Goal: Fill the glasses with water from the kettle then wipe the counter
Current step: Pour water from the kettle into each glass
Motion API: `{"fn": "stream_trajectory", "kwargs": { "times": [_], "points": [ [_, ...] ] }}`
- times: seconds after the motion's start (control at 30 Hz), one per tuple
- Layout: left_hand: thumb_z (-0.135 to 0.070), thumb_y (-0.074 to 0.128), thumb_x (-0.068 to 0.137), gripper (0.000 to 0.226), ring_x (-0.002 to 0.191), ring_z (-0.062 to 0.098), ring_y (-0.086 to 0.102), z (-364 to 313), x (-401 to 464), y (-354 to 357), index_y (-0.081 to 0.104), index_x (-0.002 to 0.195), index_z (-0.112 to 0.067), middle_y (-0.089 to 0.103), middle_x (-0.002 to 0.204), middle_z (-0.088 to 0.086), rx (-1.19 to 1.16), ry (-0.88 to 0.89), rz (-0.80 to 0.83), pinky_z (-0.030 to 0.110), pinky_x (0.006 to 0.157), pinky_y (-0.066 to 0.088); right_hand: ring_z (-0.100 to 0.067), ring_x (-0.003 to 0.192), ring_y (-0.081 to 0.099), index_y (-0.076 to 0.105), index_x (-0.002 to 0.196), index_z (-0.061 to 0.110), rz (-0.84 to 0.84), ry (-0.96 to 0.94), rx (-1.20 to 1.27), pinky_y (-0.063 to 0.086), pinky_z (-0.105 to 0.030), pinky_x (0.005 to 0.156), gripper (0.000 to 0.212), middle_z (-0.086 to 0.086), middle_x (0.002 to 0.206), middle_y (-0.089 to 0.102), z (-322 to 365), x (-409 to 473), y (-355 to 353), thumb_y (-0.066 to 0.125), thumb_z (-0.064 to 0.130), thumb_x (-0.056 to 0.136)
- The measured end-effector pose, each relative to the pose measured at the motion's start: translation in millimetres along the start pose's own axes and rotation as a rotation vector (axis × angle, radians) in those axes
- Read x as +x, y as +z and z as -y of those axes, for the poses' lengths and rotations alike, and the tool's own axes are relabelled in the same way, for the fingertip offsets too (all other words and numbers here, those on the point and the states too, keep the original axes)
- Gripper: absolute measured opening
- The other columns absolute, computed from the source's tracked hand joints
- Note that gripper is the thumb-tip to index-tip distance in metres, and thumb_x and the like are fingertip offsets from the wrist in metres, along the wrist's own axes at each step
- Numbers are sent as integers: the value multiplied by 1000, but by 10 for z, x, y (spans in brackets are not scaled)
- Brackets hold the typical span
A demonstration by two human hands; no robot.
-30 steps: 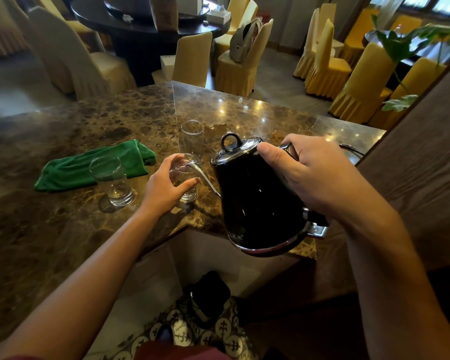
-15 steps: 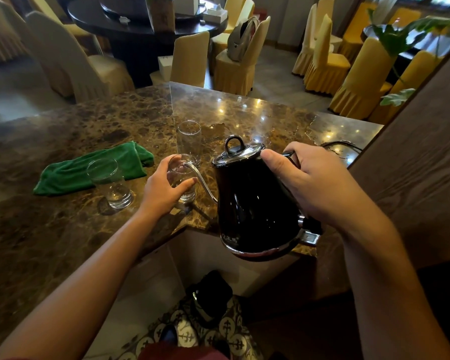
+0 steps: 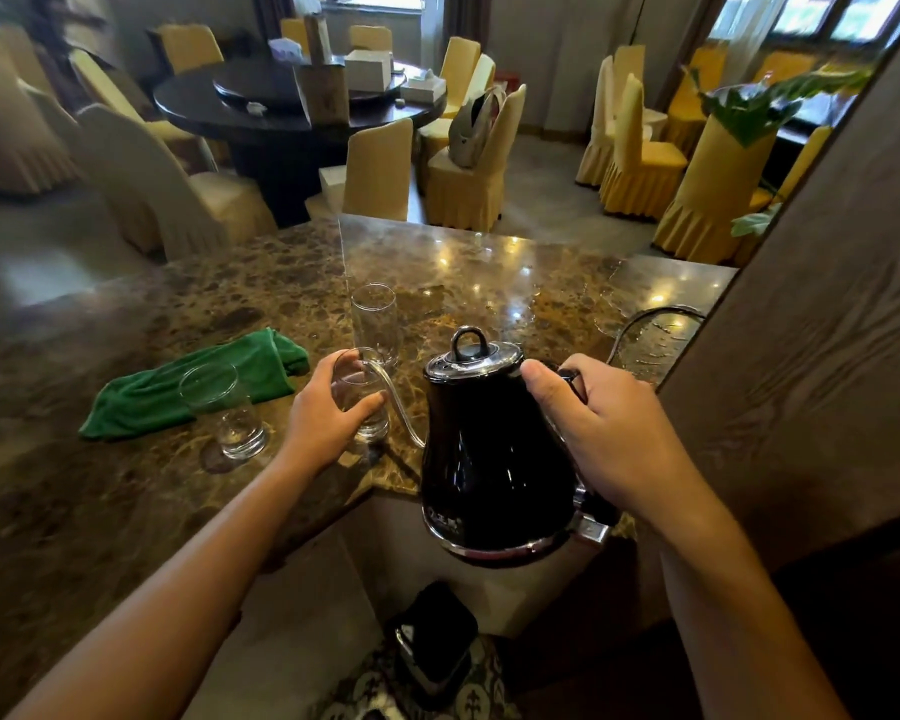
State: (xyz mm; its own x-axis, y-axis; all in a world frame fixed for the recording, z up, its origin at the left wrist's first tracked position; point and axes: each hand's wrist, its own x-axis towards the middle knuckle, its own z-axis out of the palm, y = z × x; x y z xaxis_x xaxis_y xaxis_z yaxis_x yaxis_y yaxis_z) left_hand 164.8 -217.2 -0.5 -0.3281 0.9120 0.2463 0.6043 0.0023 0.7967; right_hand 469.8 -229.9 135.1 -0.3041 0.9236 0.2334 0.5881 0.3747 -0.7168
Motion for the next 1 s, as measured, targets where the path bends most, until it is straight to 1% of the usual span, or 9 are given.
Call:
{"fn": "stream_trajectory", "kwargs": {
  "times": [0.1, 0.23, 0.3, 0.37, 0.47, 0.6, 0.73, 0.9, 1.0],
  "points": [
    [-23, 82, 84, 63, 105, -1, 60, 26, -3, 3, 52, 138, -12, 62, 121, -10, -30, 12, 0, 0, 88, 40, -8, 51, 38, 52, 71, 0, -94, 29, 103, 29, -26, 48, 64, -1, 56, 43, -32, -94, 83, 60, 56, 101],
    [-27, 79, 86, 53, 111, 9, 65, 102, 2, -16, 54, 131, -16, 68, 119, -6, -77, 1, 82, 30, 101, 50, -18, 52, 42, 53, 71, -3, -175, 140, 288, 35, -38, 49, 59, -18, 59, 49, -28, -220, 249, 61, 52, 91],
    [-28, 78, 86, 51, 106, 2, 65, 141, 15, -10, 53, 130, -18, 68, 118, -6, -75, 7, 87, 24, 97, 51, -22, 53, 44, 55, 70, -2, -201, 179, 331, 35, -44, 50, 58, -23, 61, 50, -20, -248, 300, 61, 52, 90],
    [-31, 79, 86, 52, 99, -11, 61, 160, 34, -4, 54, 129, -18, 68, 116, -9, -53, 19, 78, 6, 87, 46, -24, 55, 44, 55, 68, -1, -245, 224, 400, 35, -45, 52, 59, -26, 61, 48, -25, -270, 337, 62, 54, 86],
    [-37, 79, 83, 56, 92, -20, 58, 172, 49, 1, 55, 128, -15, 65, 111, -10, -60, 23, 59, -3, 78, 40, -26, 59, 46, 54, 67, -3, -293, 291, 534, 37, -42, 59, 60, -17, 60, 48, -55, -313, 412, 65, 54, 82],
    [-43, 79, 81, 62, 98, -6, 61, 180, 76, -20, 52, 131, -15, 66, 114, -8, -88, 25, 72, 4, 79, 44, -32, 60, 49, 54, 82, -16, -315, 336, 663, 39, -41, 56, 72, -21, 69, 51, -63, -376, 528, 67, 55, 80],
    [-39, 80, 82, 60, 101, 7, 65, 198, 95, -15, 52, 129, -14, 67, 114, -5, -99, 16, 74, 14, 85, 46, -21, 37, 39, 52, 70, -5, -365, 377, 704, 31, -21, 38, 59, -14, 54, 43, -40, -448, 599, 68, 51, 80],
    [-37, 81, 84, 59, 100, 13, 66, 161, 253, -8, 53, 128, -9, 67, 112, 1, -129, -55, -20, 23, 84, 51, -13, 33, 35, 61, 70, 7, -399, 382, 779, 28, -18, 35, 36, -3, 47, 41, -20, -416, 639, 63, 27, 100],
    [-37, 80, 85, 61, 101, 17, 64, 143, 393, -11, 51, 130, -7, 65, 115, 5, -115, -88, -88, 32, 89, 53, -14, 37, 36, 62, 73, 8, -370, 359, 759, 27, -20, 37, 38, -4, 51, 42, -29, -370, 610, 62, 32, 102]
  ]
}}
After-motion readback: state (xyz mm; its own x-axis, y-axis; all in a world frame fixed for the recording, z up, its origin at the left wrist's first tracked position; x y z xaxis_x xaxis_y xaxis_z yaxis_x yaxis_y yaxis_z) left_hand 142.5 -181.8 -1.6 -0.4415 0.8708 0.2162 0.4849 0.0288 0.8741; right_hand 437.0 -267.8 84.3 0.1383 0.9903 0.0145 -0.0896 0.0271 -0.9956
